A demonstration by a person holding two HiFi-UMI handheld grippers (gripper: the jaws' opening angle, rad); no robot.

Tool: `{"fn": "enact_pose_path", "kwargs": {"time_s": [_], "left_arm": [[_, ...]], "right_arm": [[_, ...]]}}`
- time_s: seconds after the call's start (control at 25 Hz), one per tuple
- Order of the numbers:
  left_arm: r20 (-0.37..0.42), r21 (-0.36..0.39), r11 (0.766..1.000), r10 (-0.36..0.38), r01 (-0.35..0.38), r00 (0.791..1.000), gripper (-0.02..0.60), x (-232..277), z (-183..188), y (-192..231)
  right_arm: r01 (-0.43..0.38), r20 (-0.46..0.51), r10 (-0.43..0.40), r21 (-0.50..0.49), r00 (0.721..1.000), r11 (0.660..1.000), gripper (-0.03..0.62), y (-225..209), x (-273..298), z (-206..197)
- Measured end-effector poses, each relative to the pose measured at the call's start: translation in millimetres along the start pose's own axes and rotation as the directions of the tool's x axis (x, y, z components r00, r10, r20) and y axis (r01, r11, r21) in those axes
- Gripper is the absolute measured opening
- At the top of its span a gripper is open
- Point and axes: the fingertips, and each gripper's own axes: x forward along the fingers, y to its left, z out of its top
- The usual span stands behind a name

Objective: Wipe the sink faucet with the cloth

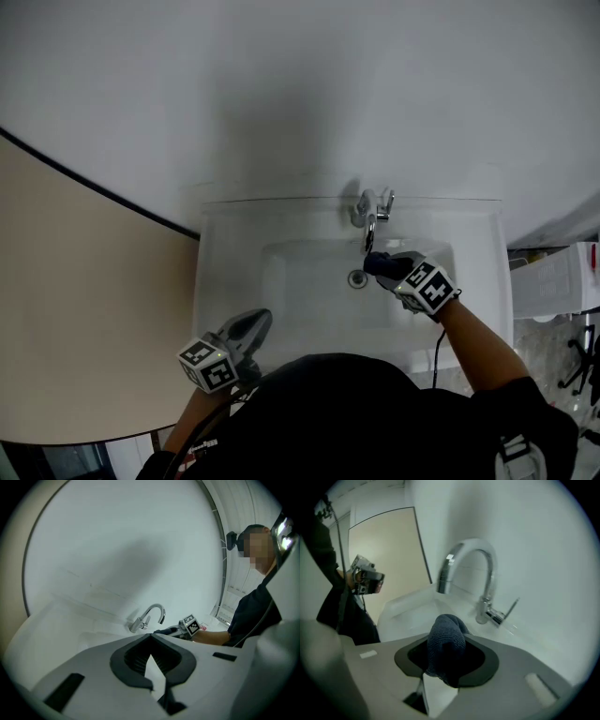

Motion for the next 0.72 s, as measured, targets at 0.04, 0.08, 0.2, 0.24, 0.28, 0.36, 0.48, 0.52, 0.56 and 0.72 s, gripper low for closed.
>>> {"fn": "enact_pose_path", "kwargs": {"time_s": [0.04, 0.08, 0.2, 0.24, 0.28, 0.36, 0.48, 0.52, 0.56, 0.72], "left_arm": [[-0.011, 0.001, 1.0, 0.009, -0.009, 1.0, -0.008, 0, -1, 0], [-0.02, 0.002, 1.0, 0.017, -0.017, 1.0, -0.008, 2, -3, 0], [-0.048, 0.009, 1.0, 0.03, -0.029, 0.998, -0.008, 10, -6, -5], [-0.057, 0.012, 0.999, 0.032, -0.032, 0.998, -0.008, 13, -7, -7], [-0.065, 0.017, 0.999, 0.036, -0.035, 0.997, -0.008, 15, -7, -9], [-0.081, 0.028, 0.999, 0.044, -0.042, 0.996, -0.008, 20, -6, -12], [-0.092, 0.037, 0.998, 0.051, -0.048, 0.994, -0.008, 23, -4, -14], [-0.094, 0.038, 0.998, 0.055, -0.052, 0.994, -0.008, 23, -4, -14], [-0.099, 0.039, 0.998, 0.061, -0.058, 0.993, -0.008, 23, -4, -13], [-0.118, 0.042, 0.997, 0.069, -0.064, 0.991, -0.008, 24, -7, -11]], "right_arm": [[0.031, 0.028, -0.032, 0.055, 0.999, 0.998, 0.133, -19, 1, -3], [0.063, 0.06, -0.069, 0.102, 0.996, 0.993, 0.133, -38, 1, -2], [0.142, 0.161, -0.175, 0.194, 0.971, 0.971, 0.133, -84, 5, 15], [0.149, 0.198, -0.196, 0.227, 0.96, 0.962, 0.133, -95, 8, 24], [0.143, 0.235, -0.209, 0.268, 0.949, 0.953, 0.133, -104, 12, 34], [0.109, 0.299, -0.223, 0.354, 0.928, 0.929, 0.133, -118, 20, 51], [0.101, 0.334, -0.263, 0.432, 0.905, 0.896, 0.133, -135, 30, 67], [0.122, 0.331, -0.285, 0.435, 0.9, 0.892, 0.133, -139, 32, 70], [0.15, 0.324, -0.306, 0.43, 0.895, 0.891, 0.133, -143, 34, 72], [0.261, 0.266, -0.372, 0.373, 0.889, 0.89, 0.132, -148, 43, 73]]}}
